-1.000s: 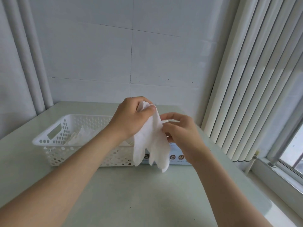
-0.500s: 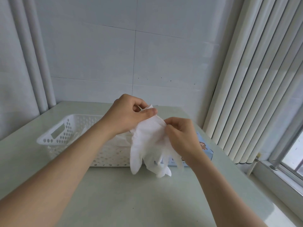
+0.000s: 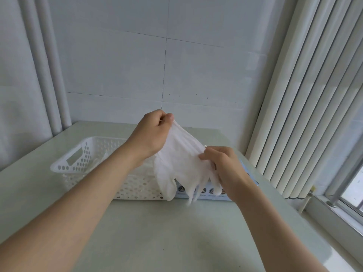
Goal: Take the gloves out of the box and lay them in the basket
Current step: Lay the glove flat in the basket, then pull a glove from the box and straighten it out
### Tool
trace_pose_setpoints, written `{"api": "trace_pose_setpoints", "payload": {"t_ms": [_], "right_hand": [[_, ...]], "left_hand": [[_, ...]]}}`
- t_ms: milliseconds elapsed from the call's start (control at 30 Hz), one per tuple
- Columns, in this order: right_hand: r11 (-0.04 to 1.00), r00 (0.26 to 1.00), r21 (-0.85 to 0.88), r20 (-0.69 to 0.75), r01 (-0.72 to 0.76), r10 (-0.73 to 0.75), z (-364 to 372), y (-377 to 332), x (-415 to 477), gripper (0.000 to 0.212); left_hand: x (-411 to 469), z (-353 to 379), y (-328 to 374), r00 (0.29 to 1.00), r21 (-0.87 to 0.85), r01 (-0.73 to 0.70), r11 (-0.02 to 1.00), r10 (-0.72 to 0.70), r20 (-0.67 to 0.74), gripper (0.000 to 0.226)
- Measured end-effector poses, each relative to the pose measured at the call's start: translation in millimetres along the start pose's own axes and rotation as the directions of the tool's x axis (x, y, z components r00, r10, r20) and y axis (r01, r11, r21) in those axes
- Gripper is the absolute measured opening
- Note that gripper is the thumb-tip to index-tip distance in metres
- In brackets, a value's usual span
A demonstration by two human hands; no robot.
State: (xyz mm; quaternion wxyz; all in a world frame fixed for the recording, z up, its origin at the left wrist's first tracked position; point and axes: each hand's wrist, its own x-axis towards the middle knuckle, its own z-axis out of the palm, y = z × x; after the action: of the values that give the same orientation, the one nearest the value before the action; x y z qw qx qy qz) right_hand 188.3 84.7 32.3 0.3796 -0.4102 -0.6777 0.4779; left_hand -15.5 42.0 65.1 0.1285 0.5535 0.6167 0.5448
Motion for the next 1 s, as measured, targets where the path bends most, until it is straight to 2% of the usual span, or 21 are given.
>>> {"api": "trace_pose_setpoints", "payload": {"t_ms": [67,167,233,300,500,633,833,900,1000], "right_hand": [[0.992,0.998,0.112,0.023,-0.054,0.052,0,3,2,0.021],[0.974,0.998,0.218,0.019,-0.059,0.056,3,3,7,0.02],[0.974,0.999,0.225,-0.031,-0.024,0.032,8,-1,12,0.013],[0.988,0.997,0.152,-0.082,0.026,-0.013,18,-8,19,0.008],[0.96,0.978,-0.212,-0.056,0.183,-0.199,57,-30,51,0.008],[0.899,0.978,-0.389,0.032,0.2,-0.204,81,-30,73,0.009],[0.809,0.973,-0.54,0.152,0.231,-0.176,106,-31,85,0.009],[0.697,0.963,-0.665,0.204,0.269,-0.177,113,-31,85,0.009],[0.311,0.933,-0.889,0.269,0.336,-0.239,121,-30,81,0.029]], "left_hand": [[2,-5,-1,1.0,0.023,0.029,0.999,-0.03,0.009,0.035],[7,-17,-13,0.996,0.106,0.09,0.99,-0.091,-0.002,0.036],[13,-26,-27,0.997,0.262,0.079,0.962,-0.07,-0.044,0.036],[17,-37,-44,0.995,0.417,0.083,0.905,-0.055,-0.078,0.034],[27,-72,-81,0.985,0.577,0.172,0.799,-0.134,-0.108,0.038],[25,-92,-93,0.962,0.646,0.26,0.718,-0.25,-0.108,0.042],[18,-102,-100,0.915,0.756,0.337,0.561,-0.384,-0.124,0.039],[16,-101,-100,0.902,0.78,0.35,0.519,-0.411,-0.132,0.041],[15,-98,-96,0.893,0.801,0.354,0.483,-0.429,-0.137,0.047]]}}
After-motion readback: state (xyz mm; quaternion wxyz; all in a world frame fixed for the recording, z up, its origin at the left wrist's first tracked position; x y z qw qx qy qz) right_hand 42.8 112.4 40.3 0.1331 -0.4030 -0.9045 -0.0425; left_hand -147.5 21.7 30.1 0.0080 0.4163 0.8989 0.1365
